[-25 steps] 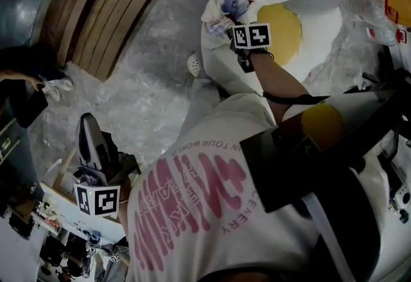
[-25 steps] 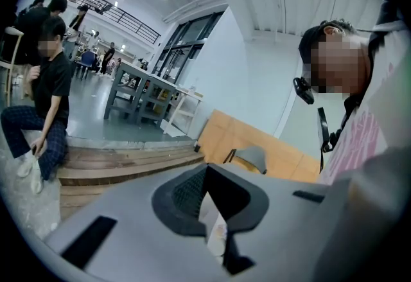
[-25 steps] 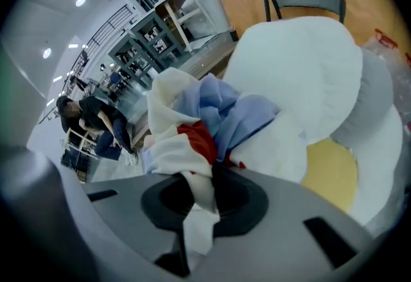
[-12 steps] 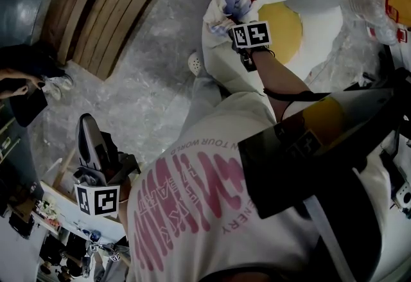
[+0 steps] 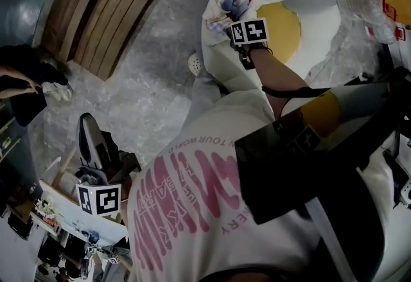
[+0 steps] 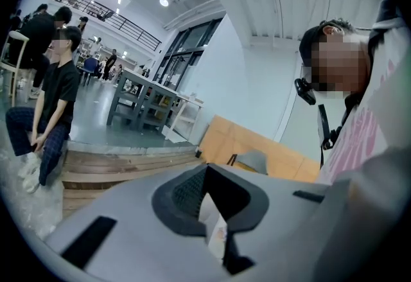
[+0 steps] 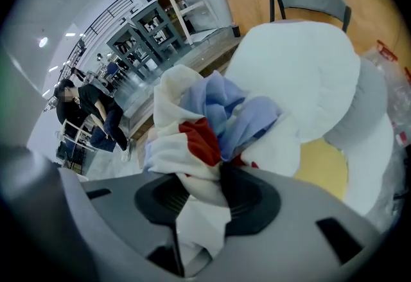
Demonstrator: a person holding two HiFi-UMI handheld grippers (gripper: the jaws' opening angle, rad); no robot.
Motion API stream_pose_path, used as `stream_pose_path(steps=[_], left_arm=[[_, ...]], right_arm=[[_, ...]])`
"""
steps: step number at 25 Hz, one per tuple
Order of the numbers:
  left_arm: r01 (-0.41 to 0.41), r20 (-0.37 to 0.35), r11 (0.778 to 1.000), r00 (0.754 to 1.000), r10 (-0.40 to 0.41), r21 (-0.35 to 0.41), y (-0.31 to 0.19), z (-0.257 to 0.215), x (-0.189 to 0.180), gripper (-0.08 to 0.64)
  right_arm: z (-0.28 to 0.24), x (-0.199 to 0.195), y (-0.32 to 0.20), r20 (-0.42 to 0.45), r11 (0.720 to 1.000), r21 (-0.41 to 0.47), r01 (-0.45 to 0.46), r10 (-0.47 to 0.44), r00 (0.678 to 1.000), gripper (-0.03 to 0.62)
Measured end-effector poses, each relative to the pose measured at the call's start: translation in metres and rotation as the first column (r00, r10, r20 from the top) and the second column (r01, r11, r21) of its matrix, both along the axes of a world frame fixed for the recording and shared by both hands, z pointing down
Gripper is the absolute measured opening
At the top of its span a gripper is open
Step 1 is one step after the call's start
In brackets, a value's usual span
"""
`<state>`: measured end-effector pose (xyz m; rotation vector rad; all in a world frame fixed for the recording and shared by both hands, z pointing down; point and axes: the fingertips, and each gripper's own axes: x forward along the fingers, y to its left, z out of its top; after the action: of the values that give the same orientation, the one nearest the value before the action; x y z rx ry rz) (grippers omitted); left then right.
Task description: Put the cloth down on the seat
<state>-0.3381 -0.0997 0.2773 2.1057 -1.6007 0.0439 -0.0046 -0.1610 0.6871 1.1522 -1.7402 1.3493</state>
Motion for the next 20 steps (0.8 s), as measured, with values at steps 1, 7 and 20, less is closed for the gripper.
stream_pose_path(steps=[1,7,20], left_arm=[[0.006,-0.001,1.0,1.0,-0.006,0.008,0.0,-0.002,-0.001,0.009],[0.037,-0.005,0.999,0.999,-0.037,0.027,0.013,-0.005,-0.002,0.009],[0.082,-0.01,0.995,0.997,-0.081,0.058,0.034,-0.01,0.0,0.009]], right_arm=[[-0.001,0.0,-0.001,-0.001,1.0,-0.001,-0.001,0.001,1.0,0.138],[0.0,-0.002,0.0,-0.001,1.0,0.003,0.011,-0.011,1.0,0.172],[-0.009,-0.004,0.005,0.006,0.995,0.051,0.086,-0.086,0.996,0.222]])
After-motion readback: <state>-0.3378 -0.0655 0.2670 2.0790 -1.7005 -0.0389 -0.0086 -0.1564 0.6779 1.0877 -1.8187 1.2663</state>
